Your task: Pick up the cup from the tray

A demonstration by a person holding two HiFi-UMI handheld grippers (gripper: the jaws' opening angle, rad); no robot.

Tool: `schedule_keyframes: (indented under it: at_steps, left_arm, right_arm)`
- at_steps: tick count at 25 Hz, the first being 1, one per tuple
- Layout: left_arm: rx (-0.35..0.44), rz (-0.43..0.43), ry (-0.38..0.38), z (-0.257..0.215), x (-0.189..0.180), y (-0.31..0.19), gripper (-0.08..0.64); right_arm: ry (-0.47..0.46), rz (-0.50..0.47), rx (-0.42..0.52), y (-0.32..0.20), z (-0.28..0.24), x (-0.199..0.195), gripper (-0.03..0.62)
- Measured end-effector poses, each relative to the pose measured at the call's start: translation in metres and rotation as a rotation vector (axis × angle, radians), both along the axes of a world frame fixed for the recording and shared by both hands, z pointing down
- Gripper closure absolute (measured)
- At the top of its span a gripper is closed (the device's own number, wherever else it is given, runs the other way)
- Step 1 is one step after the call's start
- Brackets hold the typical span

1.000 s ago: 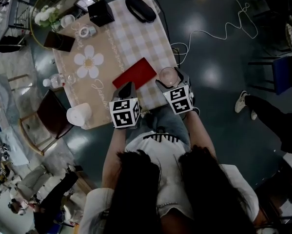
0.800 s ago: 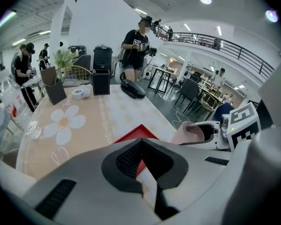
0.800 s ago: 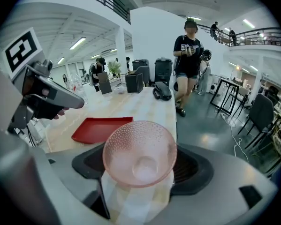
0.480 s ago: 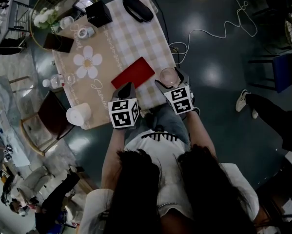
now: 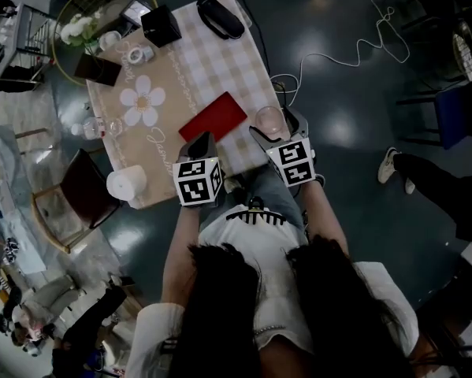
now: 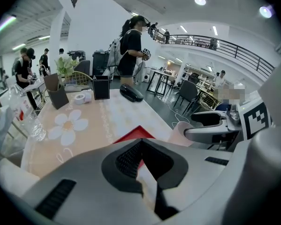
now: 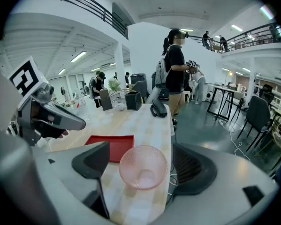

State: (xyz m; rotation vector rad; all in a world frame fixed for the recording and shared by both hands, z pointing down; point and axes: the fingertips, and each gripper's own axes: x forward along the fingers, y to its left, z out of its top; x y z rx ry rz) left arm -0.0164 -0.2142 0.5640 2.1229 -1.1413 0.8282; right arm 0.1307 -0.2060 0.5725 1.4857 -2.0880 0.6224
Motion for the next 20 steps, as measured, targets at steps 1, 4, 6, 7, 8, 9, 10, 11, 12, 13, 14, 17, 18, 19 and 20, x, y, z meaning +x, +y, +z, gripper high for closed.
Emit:
schedule_keyframes:
  at_steps: [1, 4, 6, 7, 8, 9, 10, 11, 12, 13, 14, 17, 18, 19, 20]
  left_arm:
    - [0.005, 0.0, 0.003, -0.002, 0.0, 0.001, 0.554]
    - [0.02, 0.0, 0.012, -0.007, -0.001, 0.005, 0.552]
    - [0.031, -0.003, 0.017, -0.01, -0.003, 0.007, 0.552]
    - [0.037, -0.006, 0.02, -0.012, -0.004, 0.008, 0.552]
    - [0.042, -0.009, 0.023, -0.013, -0.006, 0.008, 0.552]
    - [0.048, -0.012, 0.025, -0.015, -0.007, 0.009, 0.552]
    - [0.053, -0.015, 0.027, -0.018, -0.009, 0.01, 0.553]
    - [0.059, -0.019, 0.028, -0.02, -0.01, 0.01, 0.553]
    - [0.064, -0.022, 0.03, -0.022, -0.012, 0.011, 0.554]
    - [0.069, -0.026, 0.032, -0.024, -0.014, 0.012, 0.552]
    - [0.073, -0.031, 0.036, -0.026, -0.016, 0.013, 0.553]
    - [0.088, -0.048, 0.044, -0.03, -0.022, 0.016, 0.553]
    - [0.092, -0.055, 0.044, -0.03, -0.025, 0.017, 0.552]
    - [0.095, -0.063, 0.044, -0.031, -0.028, 0.019, 0.553]
    - [0.097, -0.071, 0.046, -0.031, -0.031, 0.021, 0.553]
  right_arm:
    - [0.005, 0.0, 0.014, 0.0, -0.005, 0.001, 0.184]
    - [0.017, -0.015, 0.042, 0.001, -0.015, -0.002, 0.184]
    - [0.025, -0.019, 0.053, 0.003, -0.021, -0.004, 0.184]
    - [0.028, -0.013, 0.061, 0.004, -0.025, -0.005, 0.184]
    - [0.03, -0.004, 0.074, 0.004, -0.03, -0.005, 0.184]
    - [0.029, 0.007, 0.09, 0.004, -0.036, -0.005, 0.186]
    - [0.024, 0.015, 0.107, 0.003, -0.043, -0.006, 0.186]
    - [0.013, 0.012, 0.122, 0.003, -0.049, -0.009, 0.186]
    - [-0.003, -0.005, 0.134, 0.003, -0.055, -0.015, 0.186]
    - [-0.022, -0.03, 0.14, 0.004, -0.06, -0.022, 0.186]
    - [-0.036, -0.055, 0.143, 0.004, -0.063, -0.029, 0.186]
    - [-0.048, -0.097, 0.155, 0.005, -0.07, -0.047, 0.186]
    - [-0.053, -0.11, 0.158, 0.006, -0.072, -0.054, 0.186]
    - [-0.056, -0.132, 0.156, 0.007, -0.073, -0.062, 0.186]
    - [-0.056, -0.16, 0.15, 0.01, -0.073, -0.07, 0.186]
